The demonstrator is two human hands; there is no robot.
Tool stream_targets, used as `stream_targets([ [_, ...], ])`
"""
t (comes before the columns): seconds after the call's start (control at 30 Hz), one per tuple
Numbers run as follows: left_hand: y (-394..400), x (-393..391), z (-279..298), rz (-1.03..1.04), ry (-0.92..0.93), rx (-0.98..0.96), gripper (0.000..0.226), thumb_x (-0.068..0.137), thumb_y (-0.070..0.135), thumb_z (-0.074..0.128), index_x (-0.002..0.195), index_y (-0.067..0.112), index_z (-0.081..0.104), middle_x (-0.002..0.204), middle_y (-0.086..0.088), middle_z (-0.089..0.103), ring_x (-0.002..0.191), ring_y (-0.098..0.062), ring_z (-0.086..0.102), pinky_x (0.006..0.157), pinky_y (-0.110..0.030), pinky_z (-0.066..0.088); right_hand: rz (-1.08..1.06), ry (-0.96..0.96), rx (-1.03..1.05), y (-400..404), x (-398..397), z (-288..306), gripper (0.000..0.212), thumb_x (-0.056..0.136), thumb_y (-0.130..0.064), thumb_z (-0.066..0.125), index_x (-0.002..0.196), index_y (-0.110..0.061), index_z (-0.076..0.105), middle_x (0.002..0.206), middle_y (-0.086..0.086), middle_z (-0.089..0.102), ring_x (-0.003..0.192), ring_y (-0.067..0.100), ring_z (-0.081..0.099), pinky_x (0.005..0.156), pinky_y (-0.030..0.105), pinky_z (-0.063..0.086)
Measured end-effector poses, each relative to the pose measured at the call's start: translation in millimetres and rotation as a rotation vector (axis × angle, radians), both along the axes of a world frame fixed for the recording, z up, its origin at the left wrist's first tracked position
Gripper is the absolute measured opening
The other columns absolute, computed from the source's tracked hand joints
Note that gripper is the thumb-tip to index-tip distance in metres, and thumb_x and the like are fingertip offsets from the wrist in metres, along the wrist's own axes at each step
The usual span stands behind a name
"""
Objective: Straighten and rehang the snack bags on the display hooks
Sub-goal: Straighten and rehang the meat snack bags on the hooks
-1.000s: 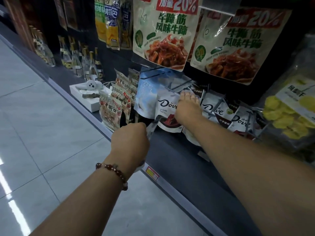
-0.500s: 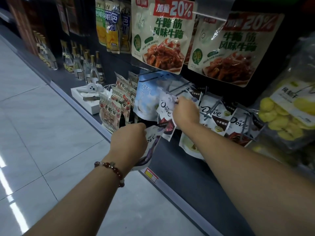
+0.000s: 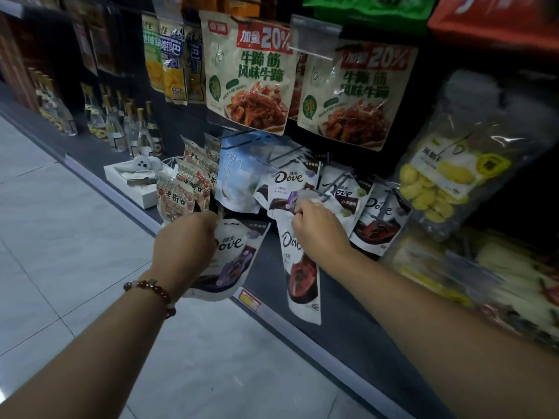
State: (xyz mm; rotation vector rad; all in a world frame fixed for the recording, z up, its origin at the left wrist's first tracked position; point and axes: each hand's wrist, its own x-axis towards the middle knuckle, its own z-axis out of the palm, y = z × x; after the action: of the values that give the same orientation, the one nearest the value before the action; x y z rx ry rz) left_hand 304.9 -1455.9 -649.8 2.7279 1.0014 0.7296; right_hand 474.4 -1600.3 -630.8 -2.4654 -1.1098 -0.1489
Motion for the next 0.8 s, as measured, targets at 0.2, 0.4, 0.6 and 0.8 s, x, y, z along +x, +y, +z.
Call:
stream_targets([
  [0.2, -11, 6, 2, -0.097, -0.027, 0.023, 0.014, 0.089, 0.007, 0.054, 0.078, 0.015, 0.056, 0.070, -0.006, 0.062, 0.059, -0.028, 0.054, 0.048, -0.028, 0.035, 0.092, 0.027, -0.036, -68, -6, -11, 0.016, 0.100, -0.028, 0.047, 0.095, -0.015, 0.055, 0.094, -0.002, 0.056, 0.089, 0.018, 0.051, 0.077, 0.038, 0.044],
  [0.4, -38, 29, 6, -0.275, -0.070, 0.019, 0.017, 0.095, 0.014, 0.049, 0.079, 0.015, 0.057, 0.068, -0.007, 0.061, 0.059, -0.030, 0.056, 0.052, -0.036, 0.049, -0.029, -0.033, 0.026, -118, 5, -16, 0.016, 0.100, -0.026, 0.049, 0.091, -0.015, 0.056, 0.091, -0.003, 0.052, 0.083, 0.015, 0.051, 0.070, 0.033, 0.041],
  [0.6, -51, 45, 6, -0.360, -0.145, -0.009, 0.016, 0.098, 0.017, 0.050, 0.094, 0.015, 0.065, 0.077, -0.010, 0.066, 0.063, -0.028, 0.050, 0.055, -0.030, 0.033, -0.219, -0.058, 0.097, -129, 28, -9, 0.017, 0.099, -0.026, 0.048, 0.087, -0.019, 0.057, 0.090, -0.004, 0.054, 0.081, 0.016, 0.053, 0.070, 0.038, 0.045],
  [0.8, -51, 52, 5, -0.348, -0.113, -0.024, 0.018, 0.099, 0.020, 0.047, 0.092, 0.015, 0.063, 0.078, -0.007, 0.066, 0.067, -0.030, 0.056, 0.053, -0.031, 0.039, -0.385, 0.002, 0.125, -126, 51, -4, 0.017, 0.099, -0.024, 0.050, 0.089, -0.014, 0.060, 0.090, 0.000, 0.057, 0.079, 0.020, 0.055, 0.069, 0.037, 0.046],
])
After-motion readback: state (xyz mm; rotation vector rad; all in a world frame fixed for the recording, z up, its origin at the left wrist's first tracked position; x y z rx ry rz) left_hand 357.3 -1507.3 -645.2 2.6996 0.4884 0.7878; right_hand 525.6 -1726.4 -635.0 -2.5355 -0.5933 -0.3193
